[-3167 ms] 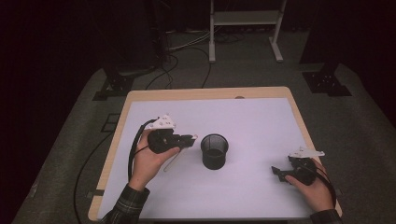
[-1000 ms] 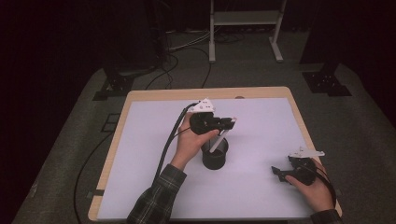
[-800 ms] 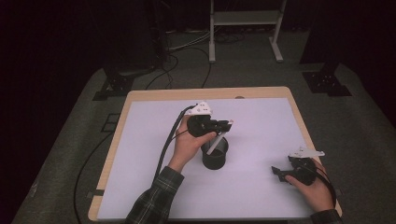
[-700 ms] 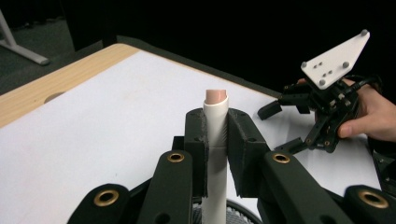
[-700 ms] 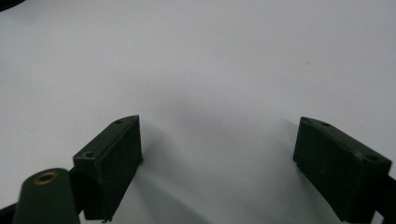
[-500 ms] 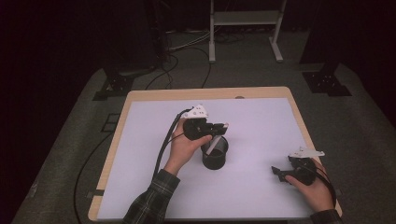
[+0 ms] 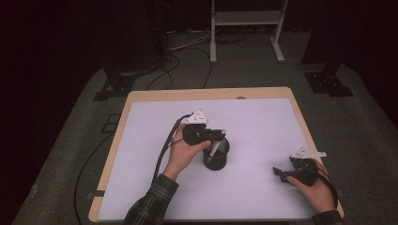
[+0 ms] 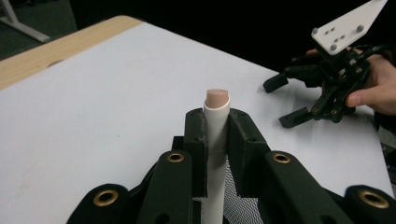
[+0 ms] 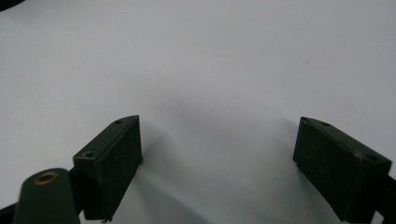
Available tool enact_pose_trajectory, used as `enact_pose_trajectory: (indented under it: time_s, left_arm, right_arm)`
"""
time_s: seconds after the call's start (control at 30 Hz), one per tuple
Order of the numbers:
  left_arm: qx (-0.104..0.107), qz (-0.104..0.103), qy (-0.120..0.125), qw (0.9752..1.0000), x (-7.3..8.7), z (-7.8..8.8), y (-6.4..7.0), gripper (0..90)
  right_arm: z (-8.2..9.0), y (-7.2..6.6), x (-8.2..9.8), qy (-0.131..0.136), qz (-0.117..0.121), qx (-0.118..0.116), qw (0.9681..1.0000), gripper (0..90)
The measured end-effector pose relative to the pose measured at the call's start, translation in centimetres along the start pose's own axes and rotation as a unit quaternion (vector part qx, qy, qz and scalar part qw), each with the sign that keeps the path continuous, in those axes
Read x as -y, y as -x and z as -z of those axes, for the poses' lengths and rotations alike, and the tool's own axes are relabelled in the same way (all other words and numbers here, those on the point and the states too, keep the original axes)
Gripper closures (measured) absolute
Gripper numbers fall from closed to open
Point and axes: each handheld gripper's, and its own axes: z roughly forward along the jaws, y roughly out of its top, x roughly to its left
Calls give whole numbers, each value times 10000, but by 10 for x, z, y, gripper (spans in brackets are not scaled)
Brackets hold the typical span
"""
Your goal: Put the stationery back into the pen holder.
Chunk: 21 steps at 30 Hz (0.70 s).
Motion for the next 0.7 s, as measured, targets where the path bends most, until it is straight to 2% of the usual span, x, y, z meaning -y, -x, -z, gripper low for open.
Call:
enact_pose_trajectory:
  time_s: [0.13,0.23,0.3,0.37,0.43,0.53,0.7]
  left_arm:
    - [-12,46,-24,10000,4,-4,-1,778]
    - [-53,48,-33,10000,5,-5,-2,738]
    - [-152,61,-29,9999,4,-1,-2,632]
    - [-172,64,-39,9998,4,2,-3,608]
    - [-253,95,-39,9996,4,6,-3,532]
    - [-334,121,-141,9993,5,14,-2,411]
    - [-505,140,-316,9981,8,33,1,286]
  right_arm:
    - [0,0,0,-15,-26,-8,10000,142]
    - [0,0,0,-13,-20,-7,10000,142]
    - [0,0,0,-14,-24,-7,10000,142]
    - [0,0,0,-13,-25,-7,10000,142]
    - [0,0,0,-15,-27,-9,10000,142]
    - [0,0,0,-17,-32,-11,10000,142]
    - [0,0,0,-5,-22,-12,10000,142]
